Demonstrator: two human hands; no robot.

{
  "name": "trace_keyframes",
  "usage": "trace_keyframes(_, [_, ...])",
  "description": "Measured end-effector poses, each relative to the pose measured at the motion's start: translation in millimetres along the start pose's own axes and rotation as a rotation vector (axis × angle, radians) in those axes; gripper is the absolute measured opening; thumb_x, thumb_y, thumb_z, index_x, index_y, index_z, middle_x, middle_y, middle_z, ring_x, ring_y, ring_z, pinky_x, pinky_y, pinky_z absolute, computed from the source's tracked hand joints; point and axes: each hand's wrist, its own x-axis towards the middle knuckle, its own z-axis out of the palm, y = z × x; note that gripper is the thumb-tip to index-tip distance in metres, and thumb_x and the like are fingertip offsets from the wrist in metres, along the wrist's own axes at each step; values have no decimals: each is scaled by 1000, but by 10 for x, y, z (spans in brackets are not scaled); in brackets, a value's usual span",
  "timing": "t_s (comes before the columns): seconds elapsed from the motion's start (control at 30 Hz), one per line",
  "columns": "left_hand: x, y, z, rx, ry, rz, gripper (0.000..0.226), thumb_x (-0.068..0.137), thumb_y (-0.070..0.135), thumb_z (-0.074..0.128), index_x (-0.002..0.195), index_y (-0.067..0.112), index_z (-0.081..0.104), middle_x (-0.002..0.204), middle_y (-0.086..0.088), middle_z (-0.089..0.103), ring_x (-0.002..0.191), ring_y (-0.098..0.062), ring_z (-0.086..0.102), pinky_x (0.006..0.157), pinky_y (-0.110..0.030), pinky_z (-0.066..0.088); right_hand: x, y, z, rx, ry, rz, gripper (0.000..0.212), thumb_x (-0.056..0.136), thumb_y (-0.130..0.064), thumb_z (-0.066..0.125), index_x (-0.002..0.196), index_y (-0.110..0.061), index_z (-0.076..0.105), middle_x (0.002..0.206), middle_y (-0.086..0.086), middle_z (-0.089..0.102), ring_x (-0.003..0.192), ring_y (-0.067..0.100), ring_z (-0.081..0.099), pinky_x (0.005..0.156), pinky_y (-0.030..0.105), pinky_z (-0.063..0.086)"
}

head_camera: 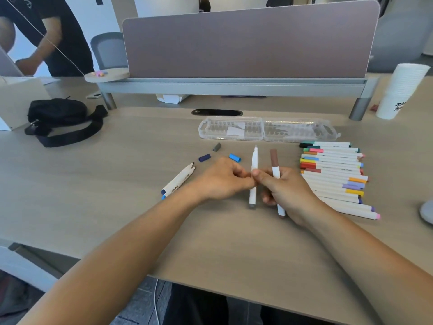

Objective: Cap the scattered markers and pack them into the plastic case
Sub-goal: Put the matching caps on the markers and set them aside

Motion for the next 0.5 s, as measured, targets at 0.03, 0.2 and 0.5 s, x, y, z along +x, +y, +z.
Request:
trace_keyframes(0.03, [14, 5, -23, 25, -35, 19, 37, 88, 40, 69, 85, 3, 71, 64, 0, 42, 59, -10, 37, 54, -23, 30, 7, 0, -15, 1, 15, 4, 26, 96, -32, 62, 93, -9, 75, 57, 3, 59, 44, 13, 49, 47, 23, 41])
trace_keyframes(0.2, [402, -101, -334, 167, 153, 3, 26, 90, 44, 65, 89, 19, 73, 71, 10, 60, 67, -5, 54, 60, -18, 38, 42, -46, -49, 95, 71, 47, 30, 101, -32, 52, 98, -8, 68, 86, 1, 77, 41, 14, 44, 43, 21, 38])
trace_keyframes(0.5, [1101, -377, -367, 900, 258, -169, 34, 94, 8, 45, 122, 16, 61, 122, -14, 59, 121, -33, 45, 96, -41, 40, 38, -72, -75, 116, 86, 87, 29, 102, -33, 50, 99, -10, 68, 84, 0, 77, 41, 12, 43, 44, 22, 38])
